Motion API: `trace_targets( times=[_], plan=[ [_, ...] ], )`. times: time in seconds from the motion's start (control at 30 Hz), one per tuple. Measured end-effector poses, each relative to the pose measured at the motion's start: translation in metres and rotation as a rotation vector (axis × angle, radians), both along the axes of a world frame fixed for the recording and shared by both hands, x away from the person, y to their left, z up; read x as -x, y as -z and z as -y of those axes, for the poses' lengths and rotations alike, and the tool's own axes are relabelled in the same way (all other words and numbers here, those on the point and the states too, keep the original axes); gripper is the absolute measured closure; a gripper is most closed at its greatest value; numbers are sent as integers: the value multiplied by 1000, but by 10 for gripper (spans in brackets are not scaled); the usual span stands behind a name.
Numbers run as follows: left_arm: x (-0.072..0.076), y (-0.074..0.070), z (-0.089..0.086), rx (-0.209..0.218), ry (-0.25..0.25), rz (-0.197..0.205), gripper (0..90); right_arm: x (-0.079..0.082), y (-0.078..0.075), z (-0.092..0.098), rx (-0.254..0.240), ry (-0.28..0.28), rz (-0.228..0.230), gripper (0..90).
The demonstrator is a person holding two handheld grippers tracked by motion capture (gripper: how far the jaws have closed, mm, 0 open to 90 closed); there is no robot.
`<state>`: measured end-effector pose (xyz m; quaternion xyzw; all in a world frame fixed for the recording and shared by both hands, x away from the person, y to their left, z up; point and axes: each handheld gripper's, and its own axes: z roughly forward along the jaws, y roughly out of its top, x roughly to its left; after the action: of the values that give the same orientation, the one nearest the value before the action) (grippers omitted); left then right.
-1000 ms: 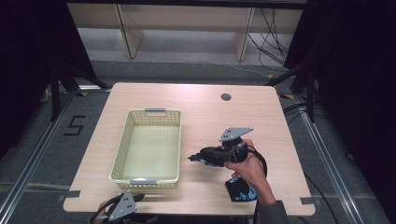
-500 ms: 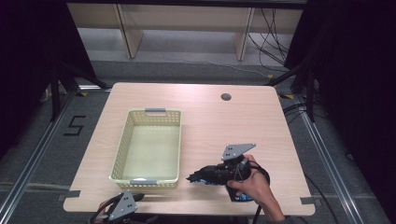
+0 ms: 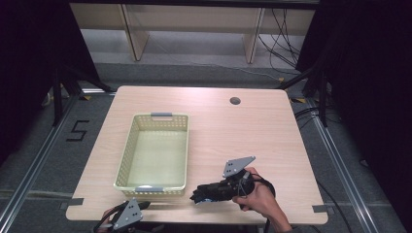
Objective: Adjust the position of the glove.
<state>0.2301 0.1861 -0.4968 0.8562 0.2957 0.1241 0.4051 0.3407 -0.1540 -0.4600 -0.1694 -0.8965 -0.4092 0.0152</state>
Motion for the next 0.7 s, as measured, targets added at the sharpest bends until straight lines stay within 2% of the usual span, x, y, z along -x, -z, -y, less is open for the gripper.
trace_targets(
  times=[0.07, 0.13, 0.27, 0.3, 0.33, 0.37, 0.4, 0.43, 0.47, 0.5, 0.53, 0.57, 0.6, 0.63, 0.67, 0.7],
  plan=[
    [0, 0, 0, -4, 0, -1, 167, 2, 6, -1, 20, -15, -8, 872],
    [1, 0, 2, 14, -9, 1, 167, 4, 13, -2, 41, -34, -17, 871],
    [2, 1, 2, 15, -14, -2, 167, 7, 21, -2, 63, -26, -33, 864],
    [3, 2, 4, 34, -21, -8, 167, 7, 22, -3, 66, -36, -34, 859],
    [1, 1, 2, 17, -1, 16, 167, 7, 23, -2, 82, -26, -36, 847],
    [1, 0, 2, 18, 3, 12, 167, 6, 24, -1, 75, -21, -31, 809],
    [2, 1, 3, 31, -12, -3, 167, 7, 25, 0, 74, 12, -42, 769],
    [1, 1, 2, 22, -5, -7, 167, 6, 24, 2, 77, 23, -47, 741],
    [1, 2, 3, 31, -16, 4, 167, 6, 23, 3, 69, 35, -35, 706],
    [1, 1, 1, 4, -11, 4, 167, 7, 19, 7, 60, 62, -26, 670],
    [1, 1, 1, 4, -11, 4, 167, 7, 16, 9, 33, 84, -18, 651],
    [0, 2, 2, 17, 6, 19, 167, 9, 11, 13, 19, 119, -16, 649],
    [0, 3, 2, 7, -19, 16, 167, 10, 6, 18, 4, 134, -5, 649],
    [0, 3, 3, 14, -21, 13, 167, 12, 3, 22, -8, 158, 16, 650],
    [0, 3, 3, 14, -21, 13, 167, 12, 3, 22, -8, 158, 16, 650],
    [2, 3, 3, 39, -18, -2, 167, 17, -4, 35, -35, 226, 23, 706]
  ],
)
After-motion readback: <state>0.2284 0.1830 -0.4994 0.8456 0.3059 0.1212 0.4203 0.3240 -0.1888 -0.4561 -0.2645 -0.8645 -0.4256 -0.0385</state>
